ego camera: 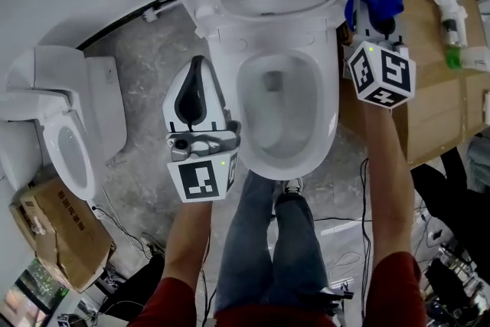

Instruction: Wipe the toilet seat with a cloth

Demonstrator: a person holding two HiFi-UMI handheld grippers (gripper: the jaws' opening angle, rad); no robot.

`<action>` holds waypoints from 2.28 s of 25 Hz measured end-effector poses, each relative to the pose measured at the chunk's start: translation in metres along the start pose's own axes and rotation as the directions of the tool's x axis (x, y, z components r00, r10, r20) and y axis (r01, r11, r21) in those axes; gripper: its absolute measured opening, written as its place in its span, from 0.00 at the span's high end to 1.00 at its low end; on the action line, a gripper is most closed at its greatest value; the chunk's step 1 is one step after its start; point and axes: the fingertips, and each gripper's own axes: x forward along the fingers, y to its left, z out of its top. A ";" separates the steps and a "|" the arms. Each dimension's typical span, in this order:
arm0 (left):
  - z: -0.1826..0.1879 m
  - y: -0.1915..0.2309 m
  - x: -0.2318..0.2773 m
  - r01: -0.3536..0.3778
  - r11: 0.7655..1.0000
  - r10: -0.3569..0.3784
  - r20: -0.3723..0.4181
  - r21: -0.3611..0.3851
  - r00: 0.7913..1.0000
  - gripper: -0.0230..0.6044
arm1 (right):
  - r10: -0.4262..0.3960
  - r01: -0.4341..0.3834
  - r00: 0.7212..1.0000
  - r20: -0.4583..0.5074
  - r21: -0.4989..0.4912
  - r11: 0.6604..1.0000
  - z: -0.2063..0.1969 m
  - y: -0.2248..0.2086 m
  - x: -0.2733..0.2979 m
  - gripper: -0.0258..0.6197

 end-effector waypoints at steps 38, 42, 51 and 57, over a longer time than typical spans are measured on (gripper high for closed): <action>-0.106 0.030 -0.032 -0.059 0.998 0.059 -0.111 0.002 0.992 0.94 | 0.054 -0.058 0.962 -0.266 -0.006 0.998 -0.213 0.067 0.027 0.88; -0.102 0.037 -0.034 -0.070 0.998 0.070 -0.110 0.005 0.991 0.94 | 0.088 -0.075 0.955 -0.283 0.057 0.996 -0.219 0.100 0.028 0.88; -0.097 0.051 -0.041 -0.098 0.995 0.098 -0.105 0.011 0.990 0.94 | 0.264 -0.246 0.912 -0.313 0.095 0.965 -0.225 0.182 0.030 0.88; -0.088 0.050 -0.045 -0.092 0.996 0.092 -0.101 0.008 0.991 0.94 | 0.280 -0.261 0.909 -0.309 0.101 0.960 -0.215 0.189 0.021 0.88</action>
